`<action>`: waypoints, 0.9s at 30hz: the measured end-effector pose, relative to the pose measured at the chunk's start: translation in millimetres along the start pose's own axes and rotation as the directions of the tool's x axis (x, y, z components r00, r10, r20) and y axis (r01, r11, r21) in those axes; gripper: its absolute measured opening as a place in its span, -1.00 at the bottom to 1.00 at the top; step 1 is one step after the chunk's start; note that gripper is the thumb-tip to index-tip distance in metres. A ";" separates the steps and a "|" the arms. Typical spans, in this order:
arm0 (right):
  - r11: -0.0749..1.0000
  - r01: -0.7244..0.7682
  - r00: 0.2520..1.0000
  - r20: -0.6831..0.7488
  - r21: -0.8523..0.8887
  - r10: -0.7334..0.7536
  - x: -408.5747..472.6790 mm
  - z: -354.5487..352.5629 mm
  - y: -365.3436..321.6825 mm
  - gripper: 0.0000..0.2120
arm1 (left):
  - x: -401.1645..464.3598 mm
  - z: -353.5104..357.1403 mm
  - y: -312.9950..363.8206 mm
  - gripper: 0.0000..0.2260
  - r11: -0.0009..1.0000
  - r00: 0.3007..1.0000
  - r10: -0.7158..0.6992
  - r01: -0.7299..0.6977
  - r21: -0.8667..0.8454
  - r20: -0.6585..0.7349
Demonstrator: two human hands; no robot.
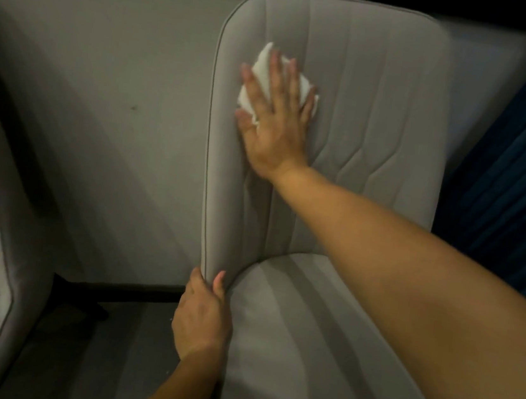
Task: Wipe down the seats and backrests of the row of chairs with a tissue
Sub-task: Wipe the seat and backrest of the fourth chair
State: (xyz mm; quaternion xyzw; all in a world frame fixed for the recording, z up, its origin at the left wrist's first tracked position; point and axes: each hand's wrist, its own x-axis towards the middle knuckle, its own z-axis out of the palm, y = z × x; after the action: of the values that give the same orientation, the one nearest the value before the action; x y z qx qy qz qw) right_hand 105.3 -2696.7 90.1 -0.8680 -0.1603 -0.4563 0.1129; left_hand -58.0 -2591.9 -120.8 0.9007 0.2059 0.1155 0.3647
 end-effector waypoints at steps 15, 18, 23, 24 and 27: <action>0.937 -0.159 0.987 -0.020 -0.310 0.161 -21.7 -34.6 126.7 -0.45 | -2.7 -0.3 1.1 -0.37 0.999 0.999 0.034 -0.034 -0.004 -0.031; 0.868 -0.486 0.871 -0.139 -0.097 0.472 -12.9 -17.2 74.4 -0.47 | -2.5 -0.1 2.3 -0.34 1.000 1.000 0.022 -0.023 -0.004 -0.020; 0.909 -0.358 0.924 -0.055 0.214 0.378 -25.6 8.2 -23.9 -0.49 | -2.7 -1.5 1.6 -0.40 0.999 0.999 0.035 -0.035 0.021 -0.038; 0.923 -0.279 0.955 -0.029 0.264 0.297 -35.3 10.9 -35.4 -0.50 | -2.9 -1.8 2.1 -0.40 0.999 0.998 0.041 -0.040 0.024 -0.038; 0.971 -0.033 0.999 0.030 0.237 0.027 -56.5 10.7 -25.7 -0.51 | -4.5 -2.7 3.8 -0.40 0.998 0.998 0.047 -0.045 0.039 -0.033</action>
State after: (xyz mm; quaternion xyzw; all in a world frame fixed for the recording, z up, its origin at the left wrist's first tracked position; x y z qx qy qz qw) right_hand 73.5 -2679.2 38.5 -0.8564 -0.2022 -0.4206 0.2207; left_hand -61.9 -2594.8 -116.5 0.9100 0.1933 0.1349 0.3410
